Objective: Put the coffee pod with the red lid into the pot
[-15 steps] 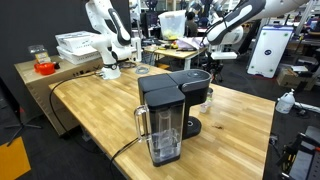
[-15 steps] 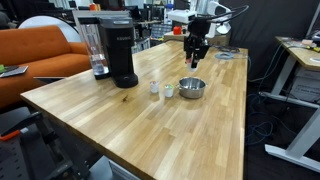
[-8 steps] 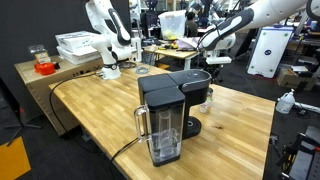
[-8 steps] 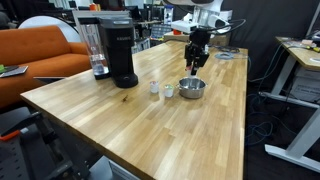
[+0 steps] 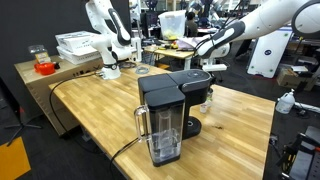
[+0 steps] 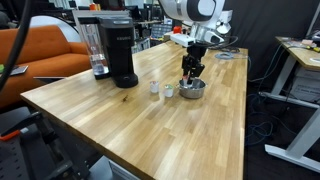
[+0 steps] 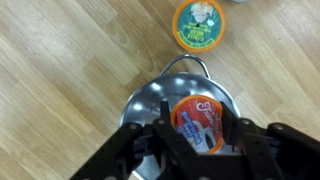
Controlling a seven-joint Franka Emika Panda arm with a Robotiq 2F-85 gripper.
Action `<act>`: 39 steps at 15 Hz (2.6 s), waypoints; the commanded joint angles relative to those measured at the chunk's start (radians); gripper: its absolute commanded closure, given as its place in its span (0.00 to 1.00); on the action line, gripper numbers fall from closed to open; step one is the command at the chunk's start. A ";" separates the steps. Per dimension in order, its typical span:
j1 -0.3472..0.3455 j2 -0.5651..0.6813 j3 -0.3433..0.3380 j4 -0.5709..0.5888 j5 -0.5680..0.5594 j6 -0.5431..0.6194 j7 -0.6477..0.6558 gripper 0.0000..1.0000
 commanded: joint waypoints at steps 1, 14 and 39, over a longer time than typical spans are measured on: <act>-0.021 0.048 0.020 0.084 0.017 -0.057 0.009 0.77; -0.032 0.072 0.016 0.135 0.008 -0.071 0.035 0.00; 0.022 -0.592 -0.003 -0.847 -0.006 0.135 -0.010 0.00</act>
